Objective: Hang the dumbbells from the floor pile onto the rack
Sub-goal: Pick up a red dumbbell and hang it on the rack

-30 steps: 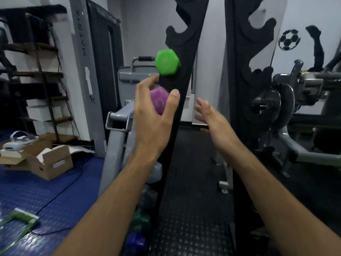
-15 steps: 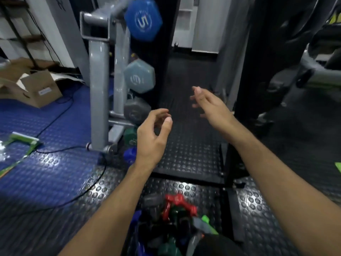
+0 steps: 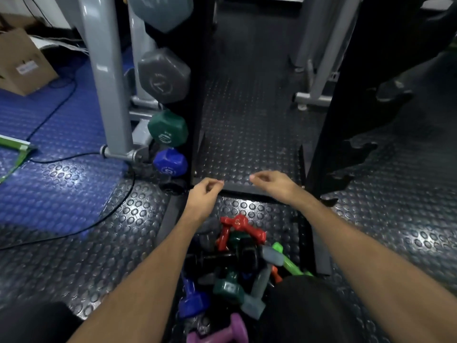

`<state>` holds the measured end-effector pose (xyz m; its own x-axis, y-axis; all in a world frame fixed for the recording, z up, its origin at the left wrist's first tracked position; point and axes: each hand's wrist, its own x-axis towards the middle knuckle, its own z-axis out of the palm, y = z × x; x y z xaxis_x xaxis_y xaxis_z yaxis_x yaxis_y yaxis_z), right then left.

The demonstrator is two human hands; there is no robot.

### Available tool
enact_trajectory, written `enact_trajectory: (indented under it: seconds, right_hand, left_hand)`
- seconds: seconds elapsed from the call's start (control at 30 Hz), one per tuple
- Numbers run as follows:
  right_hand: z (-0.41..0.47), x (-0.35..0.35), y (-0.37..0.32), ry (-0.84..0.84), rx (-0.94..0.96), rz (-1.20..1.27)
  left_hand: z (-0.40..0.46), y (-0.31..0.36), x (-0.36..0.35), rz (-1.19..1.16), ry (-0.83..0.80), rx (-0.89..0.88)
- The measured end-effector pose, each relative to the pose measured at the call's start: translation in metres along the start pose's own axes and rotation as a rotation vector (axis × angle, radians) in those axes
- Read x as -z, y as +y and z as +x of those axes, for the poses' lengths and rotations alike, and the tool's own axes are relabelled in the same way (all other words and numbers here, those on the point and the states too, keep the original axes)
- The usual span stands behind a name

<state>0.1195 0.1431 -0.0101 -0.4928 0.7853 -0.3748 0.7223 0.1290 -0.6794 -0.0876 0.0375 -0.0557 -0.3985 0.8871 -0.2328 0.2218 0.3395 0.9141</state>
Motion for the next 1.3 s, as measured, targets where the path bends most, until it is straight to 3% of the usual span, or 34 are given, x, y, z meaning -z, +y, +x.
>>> enact_trajectory:
  seconds: [0.37, 0.47, 0.63, 0.9, 1.13, 1.3]
  right_hand:
    - [0.053, -0.094, 0.046, -0.398, 0.071, -0.484]
    - [0.058, -0.106, 0.054, -0.418, 0.068, -0.572]
    - [0.057, -0.104, 0.063, -0.328, 0.15, -0.715]
    - [0.032, -0.054, 0.059, -0.12, 0.038, -0.52]
    - [0.008, 0.042, -0.021, 0.072, 0.113, -0.29]
    - [-0.021, 0.112, -0.1, 0.304, 0.25, -0.286]
  left_hand:
    - [0.014, -0.051, -0.009, 0.1, -0.033, 0.129]
    - [0.014, -0.053, -0.007, 0.098, -0.026, 0.14]
    - [0.014, -0.05, -0.006, 0.067, -0.008, 0.148]
    - [0.006, -0.03, -0.009, 0.027, -0.056, 0.095]
    - [0.011, 0.017, -0.002, 0.094, -0.114, -0.007]
    - [0.016, 0.088, 0.015, -0.052, -0.148, -0.073]
